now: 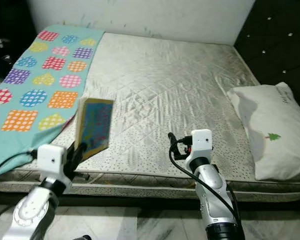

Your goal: Clean up the room

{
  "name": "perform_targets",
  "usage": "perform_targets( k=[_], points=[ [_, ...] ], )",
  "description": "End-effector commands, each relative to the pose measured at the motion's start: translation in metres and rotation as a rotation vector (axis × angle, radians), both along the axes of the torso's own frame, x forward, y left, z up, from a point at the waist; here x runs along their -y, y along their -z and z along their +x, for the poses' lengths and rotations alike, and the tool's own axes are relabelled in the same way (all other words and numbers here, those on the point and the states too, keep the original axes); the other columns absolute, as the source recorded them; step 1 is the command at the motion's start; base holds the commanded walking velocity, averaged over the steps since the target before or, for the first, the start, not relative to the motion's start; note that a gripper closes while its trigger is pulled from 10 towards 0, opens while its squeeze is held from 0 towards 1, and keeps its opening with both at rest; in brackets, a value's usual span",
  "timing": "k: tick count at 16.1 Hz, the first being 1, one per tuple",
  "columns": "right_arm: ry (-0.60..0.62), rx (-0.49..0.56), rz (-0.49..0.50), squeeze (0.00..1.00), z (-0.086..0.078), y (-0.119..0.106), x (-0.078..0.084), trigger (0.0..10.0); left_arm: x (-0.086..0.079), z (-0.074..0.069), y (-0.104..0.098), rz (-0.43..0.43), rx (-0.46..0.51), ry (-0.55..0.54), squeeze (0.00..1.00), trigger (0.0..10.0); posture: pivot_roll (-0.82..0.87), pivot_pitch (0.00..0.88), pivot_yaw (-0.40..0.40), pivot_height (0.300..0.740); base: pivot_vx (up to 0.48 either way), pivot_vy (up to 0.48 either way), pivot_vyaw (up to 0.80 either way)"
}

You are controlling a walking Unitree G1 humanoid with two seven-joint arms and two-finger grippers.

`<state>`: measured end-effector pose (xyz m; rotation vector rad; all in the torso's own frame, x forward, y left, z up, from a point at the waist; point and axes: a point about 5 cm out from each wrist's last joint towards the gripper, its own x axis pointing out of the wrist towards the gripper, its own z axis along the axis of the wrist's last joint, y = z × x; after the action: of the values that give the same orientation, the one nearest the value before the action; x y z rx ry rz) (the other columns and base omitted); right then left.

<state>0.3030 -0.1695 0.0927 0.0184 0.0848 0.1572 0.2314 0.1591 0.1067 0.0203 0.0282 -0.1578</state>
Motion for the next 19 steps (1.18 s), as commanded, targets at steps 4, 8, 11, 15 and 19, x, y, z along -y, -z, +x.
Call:
perform_targets(
  k=[4,8,11,15,19],
  points=[
    [0.01,0.008,0.019,0.0,0.0038,-0.0026,0.0011,10.0,-0.0122,0.0028,-0.015,-0.048,0.082,-0.08,0.0,10.0,-0.03,0.084,-0.109,0.74,0.0,0.0,0.0],
    [0.024,0.009,0.032,0.0,0.0038,-0.0028,0.0002,10.0,-0.0067,0.0028,-0.0158,-0.074,0.092,-0.049,0.0,10.0,-0.04,0.079,-0.096,0.74,0.0,0.0,-0.32],
    [0.031,0.013,0.035,0.0,0.0038,-0.0032,0.0007,10.0,-0.0067,0.0045,-0.0163,-0.079,0.093,-0.039,0.0,10.0,-0.04,0.078,-0.09,0.74,0.0,0.0,-0.64],
    [0.031,0.013,0.041,0.0,0.0061,-0.0037,-0.0009,10.0,-0.0067,0.0052,-0.0175,-0.077,0.097,-0.036,0.0,10.0,-0.03,0.08,-0.09,0.74,0.079,0.0,0.0],
    [0.03,0.016,0.04,0.0,0.0071,-0.0043,-0.0015,10.0,-0.0064,0.0061,-0.018,-0.079,0.1,-0.032,0.0,10.0,-0.03,0.08,-0.091,0.74,0.346,0.0,0.0]
  ],
)
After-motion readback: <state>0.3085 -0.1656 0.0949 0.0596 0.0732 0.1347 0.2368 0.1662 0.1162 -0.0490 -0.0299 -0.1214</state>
